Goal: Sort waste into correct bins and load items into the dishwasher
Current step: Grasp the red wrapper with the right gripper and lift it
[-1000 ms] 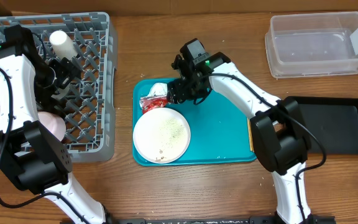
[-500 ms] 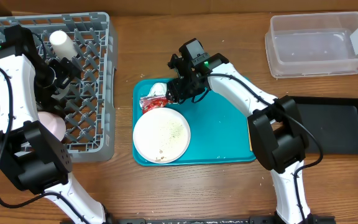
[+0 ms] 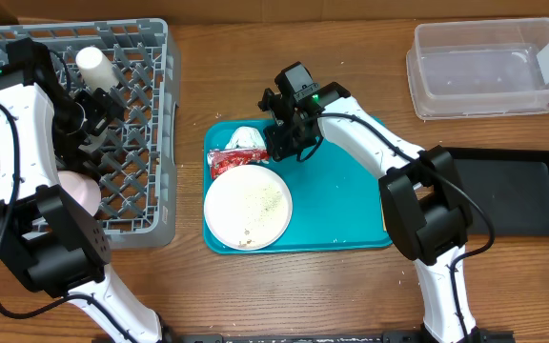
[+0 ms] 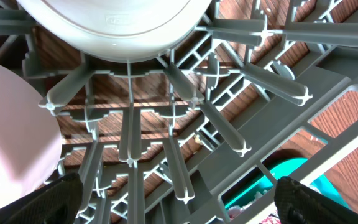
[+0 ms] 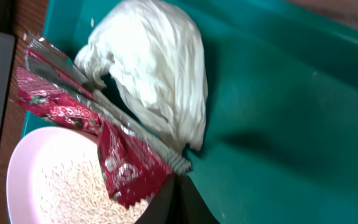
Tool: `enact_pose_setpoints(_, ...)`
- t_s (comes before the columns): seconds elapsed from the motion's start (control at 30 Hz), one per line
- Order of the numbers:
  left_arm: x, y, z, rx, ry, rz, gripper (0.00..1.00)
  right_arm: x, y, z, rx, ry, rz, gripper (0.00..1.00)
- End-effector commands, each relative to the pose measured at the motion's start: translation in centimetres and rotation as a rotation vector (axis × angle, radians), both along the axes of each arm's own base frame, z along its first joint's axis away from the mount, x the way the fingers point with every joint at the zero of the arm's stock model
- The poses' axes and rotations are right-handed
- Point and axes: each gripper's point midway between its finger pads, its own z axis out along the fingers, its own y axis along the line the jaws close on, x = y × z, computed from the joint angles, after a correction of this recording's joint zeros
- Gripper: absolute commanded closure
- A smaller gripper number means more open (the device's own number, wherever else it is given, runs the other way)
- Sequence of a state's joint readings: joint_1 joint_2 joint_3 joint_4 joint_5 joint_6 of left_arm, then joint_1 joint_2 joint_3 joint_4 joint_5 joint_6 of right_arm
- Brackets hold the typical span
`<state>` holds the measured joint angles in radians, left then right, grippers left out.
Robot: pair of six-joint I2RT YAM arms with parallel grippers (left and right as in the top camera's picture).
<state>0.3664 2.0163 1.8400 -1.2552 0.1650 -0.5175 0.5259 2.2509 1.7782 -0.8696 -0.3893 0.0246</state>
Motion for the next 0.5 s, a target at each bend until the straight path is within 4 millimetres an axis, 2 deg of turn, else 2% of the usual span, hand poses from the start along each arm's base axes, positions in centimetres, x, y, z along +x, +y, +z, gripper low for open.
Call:
enact_pose_setpoints(0.0, 0.4, -0.2, -0.3, -0.001, 0.0, -0.023, 0.0, 0.7, 0.1, 2.8, 0.03, -0.043, -0.002, 0.96)
enact_pose_setpoints(0.17, 0.4, -0.2, -0.3, -0.002, -0.001, -0.023, 0.0, 1.2, -0.3, 7.4, 0.072, -0.114, -0.014, 0.94)
enact_pose_setpoints(0.23, 0.4, -0.2, -0.3, -0.001, -0.001, -0.023, 0.0, 1.2, -0.1, 8.3, 0.088, -0.138, 0.008, 0.69)
enact_pose_setpoints(0.33, 0.4, -0.2, -0.3, -0.002, -0.001, -0.023, 0.0, 0.7, 0.5, 8.2, 0.093, -0.173, 0.096, 0.35)
enact_pose_setpoints(0.37, 0.4, -0.2, -0.3, -0.001, -0.001, -0.023, 0.0, 0.6, 0.7, 7.7, 0.09, -0.179, 0.115, 0.27)
enact_pose_setpoints(0.47, 0.4, -0.2, -0.3, -0.001, -0.001, -0.023, 0.0, 0.5, 1.1, 6.4, 0.09, -0.183, 0.133, 0.18)
